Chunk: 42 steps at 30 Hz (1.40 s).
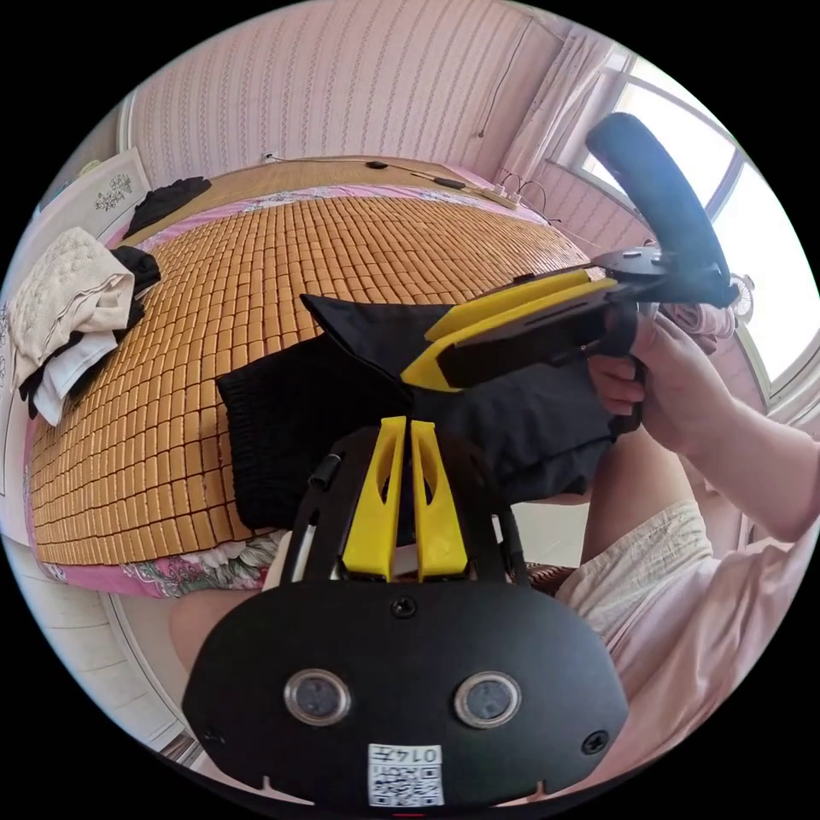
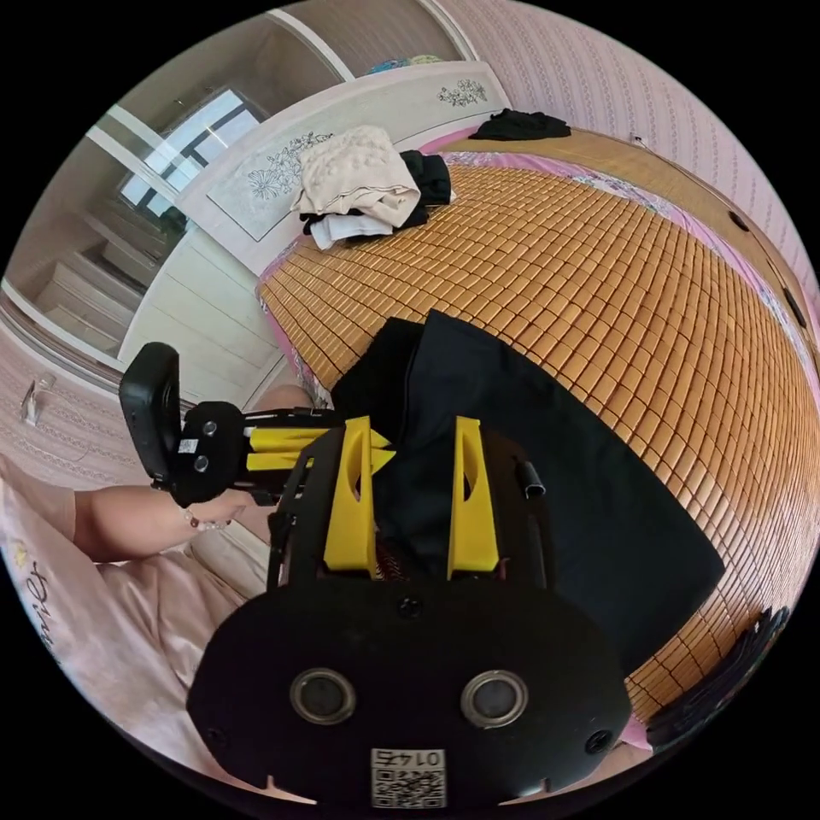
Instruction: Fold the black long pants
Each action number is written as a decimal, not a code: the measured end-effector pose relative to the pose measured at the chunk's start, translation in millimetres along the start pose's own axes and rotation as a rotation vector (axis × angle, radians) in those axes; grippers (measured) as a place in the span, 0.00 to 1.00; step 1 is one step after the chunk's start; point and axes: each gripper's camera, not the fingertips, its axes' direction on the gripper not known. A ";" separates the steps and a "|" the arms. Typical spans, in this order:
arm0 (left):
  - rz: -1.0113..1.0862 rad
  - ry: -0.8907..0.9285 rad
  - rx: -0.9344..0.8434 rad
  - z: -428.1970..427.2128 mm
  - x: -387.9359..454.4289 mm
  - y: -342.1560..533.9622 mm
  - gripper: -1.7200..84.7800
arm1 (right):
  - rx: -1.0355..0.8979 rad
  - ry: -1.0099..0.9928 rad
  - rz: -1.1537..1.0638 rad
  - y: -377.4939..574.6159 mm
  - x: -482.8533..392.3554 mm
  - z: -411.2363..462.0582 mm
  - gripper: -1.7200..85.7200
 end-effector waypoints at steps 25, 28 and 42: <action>-0.426 -0.082 0.058 -71.0 -89.4 49.7 0.05 | -0.065 0.057 -0.138 -75.1 -11.1 -0.5 0.08; -0.372 -0.062 0.026 -67.8 -72.6 44.0 0.04 | -0.122 0.149 -0.074 -25.5 16.2 -13.4 0.04; 0.129 0.149 -0.124 0.4 89.0 -46.4 0.02 | -0.236 0.257 0.068 59.2 52.4 -22.1 0.02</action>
